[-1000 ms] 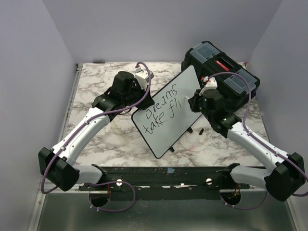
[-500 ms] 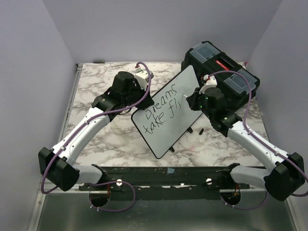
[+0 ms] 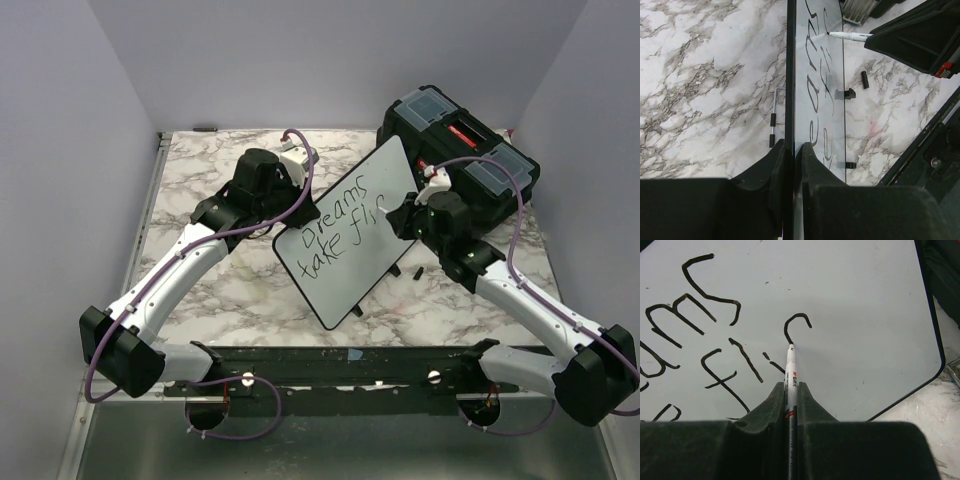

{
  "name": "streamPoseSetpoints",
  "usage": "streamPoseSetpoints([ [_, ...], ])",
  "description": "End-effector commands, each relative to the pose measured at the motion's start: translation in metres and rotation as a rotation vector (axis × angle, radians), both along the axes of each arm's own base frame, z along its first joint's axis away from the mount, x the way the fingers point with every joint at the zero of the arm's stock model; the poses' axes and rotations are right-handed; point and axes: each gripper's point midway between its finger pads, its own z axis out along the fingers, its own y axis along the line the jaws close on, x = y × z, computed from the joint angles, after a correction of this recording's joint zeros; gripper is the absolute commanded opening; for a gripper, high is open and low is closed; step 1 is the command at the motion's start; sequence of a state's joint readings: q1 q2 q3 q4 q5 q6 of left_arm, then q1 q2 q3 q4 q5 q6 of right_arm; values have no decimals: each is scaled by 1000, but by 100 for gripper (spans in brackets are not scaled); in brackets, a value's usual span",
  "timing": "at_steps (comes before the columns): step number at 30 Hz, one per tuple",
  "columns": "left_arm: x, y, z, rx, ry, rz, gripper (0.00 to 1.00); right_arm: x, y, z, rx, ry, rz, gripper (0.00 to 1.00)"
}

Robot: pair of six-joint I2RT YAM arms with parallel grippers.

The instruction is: Write a sentence on the whiteboard

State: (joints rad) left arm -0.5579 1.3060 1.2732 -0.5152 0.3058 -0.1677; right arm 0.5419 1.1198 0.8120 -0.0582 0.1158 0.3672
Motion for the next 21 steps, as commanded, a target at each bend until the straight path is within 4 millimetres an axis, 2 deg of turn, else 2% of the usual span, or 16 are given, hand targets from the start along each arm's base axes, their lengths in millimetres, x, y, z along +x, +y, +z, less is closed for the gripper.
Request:
streamPoseSetpoints([
  [1, -30, 19, -62, 203, 147, -50, 0, -7, -9, -17, -29, 50, -31, 1],
  [5, -30, 19, -62, 203, 149, -51, 0, -2, -14, -14, -40, 40, -70, 1],
  [17, -30, 19, -62, 202, 148, -52, 0, 23, -11, 15, -58, -20, -106, 1],
  [21, -30, 18, -63, 202, 151, -54, 0, 26, -7, 19, -48, -25, -98, 1],
])
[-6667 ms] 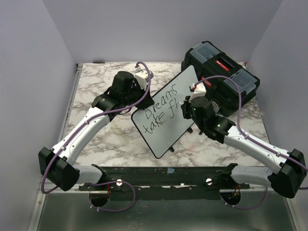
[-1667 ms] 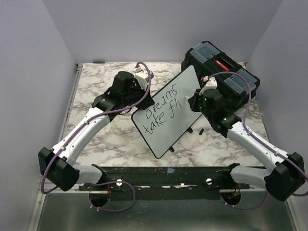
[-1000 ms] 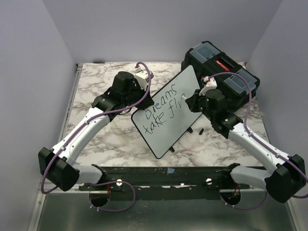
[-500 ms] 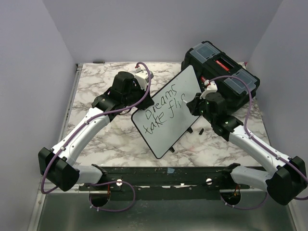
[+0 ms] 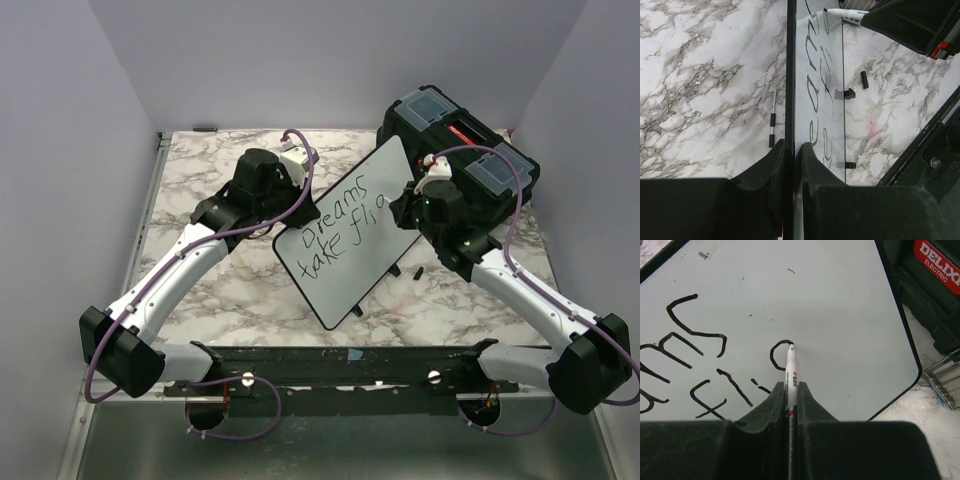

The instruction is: Write a sentence on the whiteboard

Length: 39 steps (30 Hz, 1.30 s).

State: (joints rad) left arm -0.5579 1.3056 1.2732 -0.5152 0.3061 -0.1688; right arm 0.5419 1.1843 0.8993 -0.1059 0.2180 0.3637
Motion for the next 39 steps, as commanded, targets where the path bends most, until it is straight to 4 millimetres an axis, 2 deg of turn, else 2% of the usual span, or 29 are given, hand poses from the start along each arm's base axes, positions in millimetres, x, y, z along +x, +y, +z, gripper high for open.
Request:
streamPoseSetpoints([
  [1, -31, 17, -62, 202, 150, -57, 0, 7, 4, 12, 3, -25, 1, 1],
  [5, -30, 18, -63, 203, 150, -56, 0, 5, 9, 13, 21, -27, 26, 1],
  [9, -30, 18, -62, 203, 147, -55, 0, 3, 9, 6, 18, -11, 30, 1],
  [18, -30, 18, -62, 203, 147, -54, 0, -14, 1, -31, -11, 60, 40, 1],
  [23, -30, 18, -61, 203, 146, -53, 0, -22, -2, -44, -15, 88, 41, 1],
  [39, -30, 18, -61, 202, 146, -53, 0, -36, -4, -60, 3, 134, 49, 1],
])
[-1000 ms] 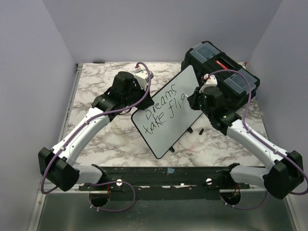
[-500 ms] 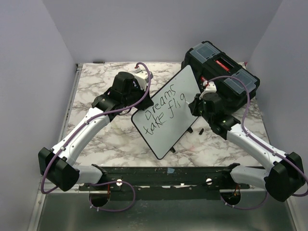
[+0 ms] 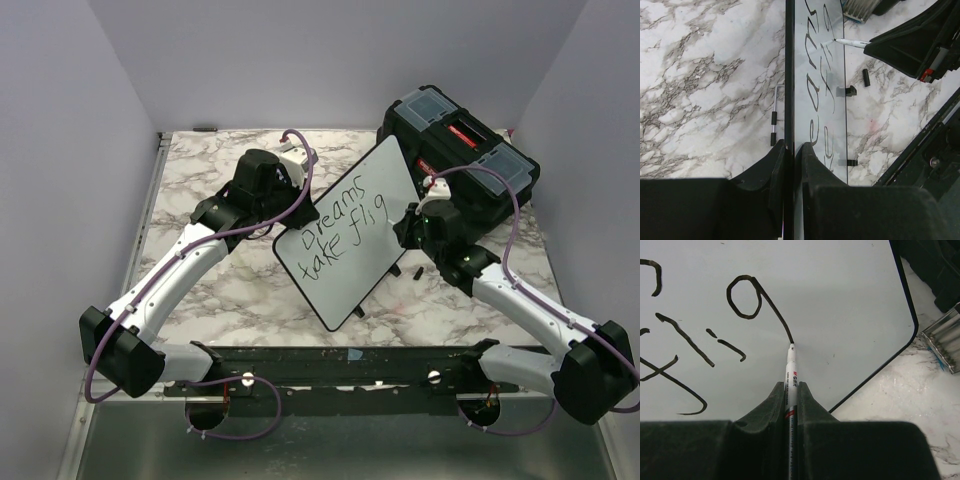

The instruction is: Write a sentence on the whiteboard

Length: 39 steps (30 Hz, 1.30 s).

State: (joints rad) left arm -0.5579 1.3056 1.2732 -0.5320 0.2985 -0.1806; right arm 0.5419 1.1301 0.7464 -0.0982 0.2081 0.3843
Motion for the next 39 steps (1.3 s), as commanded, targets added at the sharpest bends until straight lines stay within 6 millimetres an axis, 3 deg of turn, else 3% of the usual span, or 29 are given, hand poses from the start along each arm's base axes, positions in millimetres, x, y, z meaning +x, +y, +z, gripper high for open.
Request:
streamPoseSetpoints([
  [1, -29, 16, -58, 195, 127, -68, 0, -12, 10, -10, 37, 49, 52, 1],
  [24, -29, 18, -55, 195, 115, -59, 0, -1, 24, 28, 107, -16, 83, 1],
  [39, -30, 19, -51, 188, 105, -59, 0, 11, 7, 117, 149, -253, 1, 1],
])
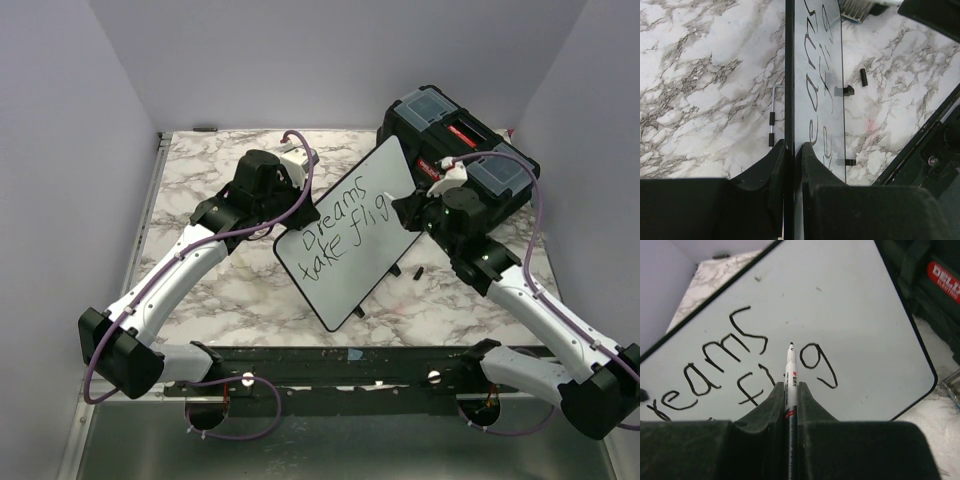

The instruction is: Write a sentence on the whiteboard

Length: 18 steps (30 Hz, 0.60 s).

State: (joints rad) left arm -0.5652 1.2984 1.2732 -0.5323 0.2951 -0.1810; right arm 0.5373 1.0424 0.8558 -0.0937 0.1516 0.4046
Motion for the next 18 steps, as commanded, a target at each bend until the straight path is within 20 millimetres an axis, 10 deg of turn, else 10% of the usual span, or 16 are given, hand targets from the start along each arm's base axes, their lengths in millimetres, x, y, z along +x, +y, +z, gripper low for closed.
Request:
streamPoseSetpoints([
  [1, -28, 20, -54, 190, 111, -56, 0, 10, -6, 36, 10, -97, -54, 1],
  [18, -28, 19, -56, 193, 116, -60, 0, 40, -4, 24, -38, -85, -100, 1],
])
